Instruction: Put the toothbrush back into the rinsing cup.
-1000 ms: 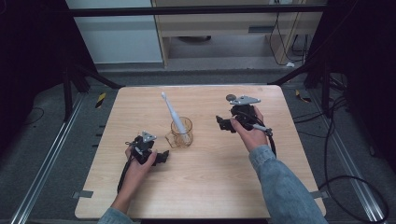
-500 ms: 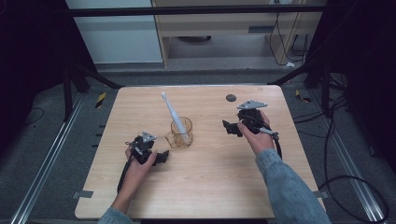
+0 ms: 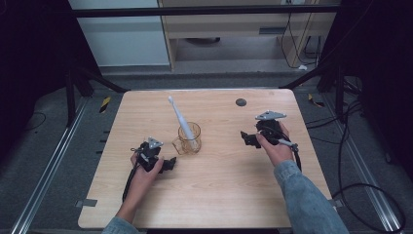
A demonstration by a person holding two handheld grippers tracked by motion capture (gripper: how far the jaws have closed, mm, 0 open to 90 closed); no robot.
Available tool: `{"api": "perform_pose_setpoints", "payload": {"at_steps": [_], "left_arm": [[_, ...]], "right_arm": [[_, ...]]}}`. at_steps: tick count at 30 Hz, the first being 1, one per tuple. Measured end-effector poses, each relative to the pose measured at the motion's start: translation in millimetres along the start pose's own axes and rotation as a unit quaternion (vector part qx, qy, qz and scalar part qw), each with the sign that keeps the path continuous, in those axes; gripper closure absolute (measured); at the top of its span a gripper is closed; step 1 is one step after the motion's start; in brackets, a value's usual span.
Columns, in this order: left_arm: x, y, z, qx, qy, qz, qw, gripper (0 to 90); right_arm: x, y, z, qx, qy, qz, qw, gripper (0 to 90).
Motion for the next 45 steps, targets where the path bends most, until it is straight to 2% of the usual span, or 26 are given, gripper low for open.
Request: {"api": "perform_pose_setpoints", "payload": {"at_steps": [23,32,37,45], "left_arm": [[0.0,0.0,0.1,0.0,0.0,0.0,1.0,0.0],[0.0,0.0,0.0,0.0,0.0,0.0,1.0,0.0],[0.0,0.0,0.0,0.0,0.0,0.0,1.0,0.0],[0.0,0.0,0.0,0.0,0.0,0.0,1.0,0.0]], "right_arm": [[-0.6,68.7,-30.1,0.047,0.018,0.035,0.9981,12.1],[6.9,84.0,-40.8,0.063,0.023,0.046,0.9967,11.9],[11.6,91.6,-47.6,0.069,0.033,0.053,0.9956,11.9],[18.2,92.7,-56.8,0.083,0.052,0.044,0.9943,11.4]]}}
Point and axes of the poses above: each handheld gripper's, and its own axes: x roughly forward along the jaws, y roughly out of its underside, z roughly to its left, the point moved 9 cm from there along x, roughly forward along the jaws, and after that the axes turned 6 degrees about -x, right-handed, at the moved point
